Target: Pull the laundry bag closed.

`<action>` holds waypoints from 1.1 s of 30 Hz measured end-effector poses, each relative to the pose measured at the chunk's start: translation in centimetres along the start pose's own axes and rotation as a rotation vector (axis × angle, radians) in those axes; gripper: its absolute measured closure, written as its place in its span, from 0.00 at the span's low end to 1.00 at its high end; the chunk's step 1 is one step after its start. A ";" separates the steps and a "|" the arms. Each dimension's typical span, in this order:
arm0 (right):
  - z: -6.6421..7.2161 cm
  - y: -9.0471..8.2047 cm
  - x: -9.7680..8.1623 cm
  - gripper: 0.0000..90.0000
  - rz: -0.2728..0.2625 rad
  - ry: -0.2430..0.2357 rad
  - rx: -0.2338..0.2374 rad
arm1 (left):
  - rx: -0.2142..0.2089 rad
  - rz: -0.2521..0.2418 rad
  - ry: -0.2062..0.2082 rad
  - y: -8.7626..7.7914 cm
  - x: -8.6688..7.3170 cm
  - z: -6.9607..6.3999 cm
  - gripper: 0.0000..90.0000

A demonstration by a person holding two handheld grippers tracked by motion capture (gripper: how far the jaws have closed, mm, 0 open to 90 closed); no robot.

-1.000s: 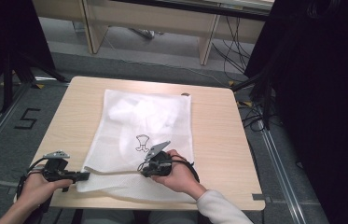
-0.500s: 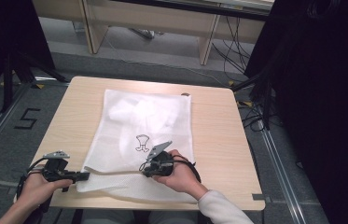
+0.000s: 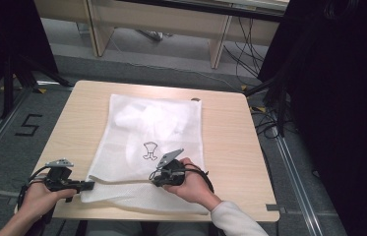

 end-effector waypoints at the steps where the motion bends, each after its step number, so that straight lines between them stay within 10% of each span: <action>1: 0.0 0.0 0.0 0.92 0.000 -0.001 -0.001 | 0.005 -0.003 0.002 0.0 0.0 0.0 0.95; 33: -0.3 -0.5 -0.4 0.92 0.000 0.009 -0.011 | 0.001 0.001 0.001 0.0 0.0 0.0 0.95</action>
Point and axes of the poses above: each handheld gripper's, and its own axes: y roughly forward along the jaws, x roughly out of its top, z roughly to its left, the point moved 4 cm from there along y, roughly forward along the jaws, and after that the axes turned 7 degrees about -z, right-handed, at the moved point
